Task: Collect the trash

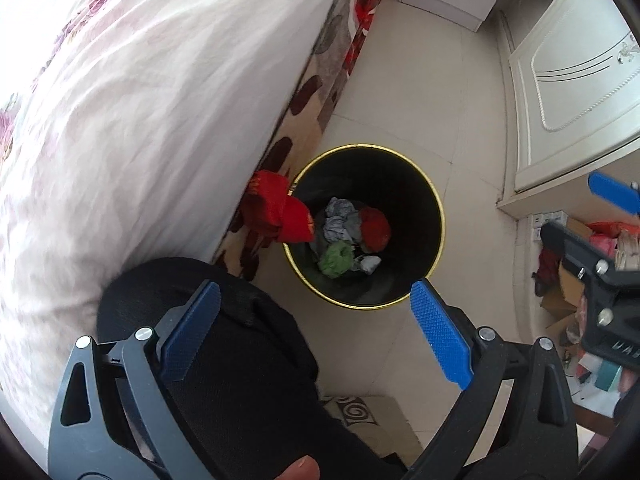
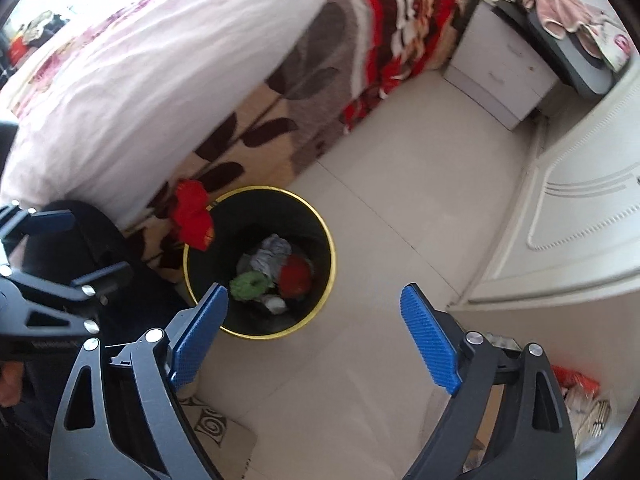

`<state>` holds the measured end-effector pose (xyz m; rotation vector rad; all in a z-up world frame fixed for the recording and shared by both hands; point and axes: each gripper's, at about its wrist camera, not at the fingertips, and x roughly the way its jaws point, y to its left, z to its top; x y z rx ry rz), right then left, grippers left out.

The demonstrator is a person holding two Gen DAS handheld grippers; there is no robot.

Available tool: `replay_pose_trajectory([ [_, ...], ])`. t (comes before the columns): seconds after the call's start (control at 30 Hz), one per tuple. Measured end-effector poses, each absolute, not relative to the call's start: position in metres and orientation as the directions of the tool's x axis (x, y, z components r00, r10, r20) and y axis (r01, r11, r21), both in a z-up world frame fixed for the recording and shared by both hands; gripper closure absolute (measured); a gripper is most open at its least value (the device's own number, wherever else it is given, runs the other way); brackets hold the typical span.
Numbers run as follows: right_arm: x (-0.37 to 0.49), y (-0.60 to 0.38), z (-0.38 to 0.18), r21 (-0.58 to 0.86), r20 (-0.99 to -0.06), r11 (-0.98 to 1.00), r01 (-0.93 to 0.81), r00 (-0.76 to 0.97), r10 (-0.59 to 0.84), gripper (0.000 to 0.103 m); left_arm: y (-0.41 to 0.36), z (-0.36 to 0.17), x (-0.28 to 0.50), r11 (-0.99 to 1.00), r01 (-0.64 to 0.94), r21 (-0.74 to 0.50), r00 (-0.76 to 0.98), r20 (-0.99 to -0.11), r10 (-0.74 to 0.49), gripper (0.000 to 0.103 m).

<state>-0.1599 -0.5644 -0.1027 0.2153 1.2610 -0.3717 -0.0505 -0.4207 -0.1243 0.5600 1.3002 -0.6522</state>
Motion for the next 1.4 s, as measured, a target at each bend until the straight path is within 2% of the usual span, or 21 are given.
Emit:
replay_pose_trajectory([
  [0.27, -0.186, -0.566, -0.112, -0.061, -0.957, 0.914, 0.401, 0.236, -0.168, 0.018, -0.431, -0.13, -0.075, 0.702, 0.712, -0.016, 0.089, -0.99, -0.113, 0.009],
  [0.77, -0.17, -0.561, -0.111, -0.169, -0.946, 0.958, 0.231, 0.235, -0.224, 0.015, -0.429, -0.136, -0.083, 0.765, 0.644, -0.006, 0.088, -0.993, -0.082, 0.009],
  [1.07, -0.171, -0.561, -0.115, -0.115, -0.961, 0.978, 0.174, 0.23, -0.153, 0.015, -0.427, -0.138, -0.09, 0.751, 0.66, 0.02, 0.11, -0.992, -0.07, 0.009],
  [1.4, -0.17, -0.548, -0.115, -0.139, -0.961, 0.985, 0.103, 0.227, -0.159, 0.015, -0.423, -0.138, -0.092, 0.747, 0.665, 0.026, 0.113, -0.991, -0.066, 0.009],
])
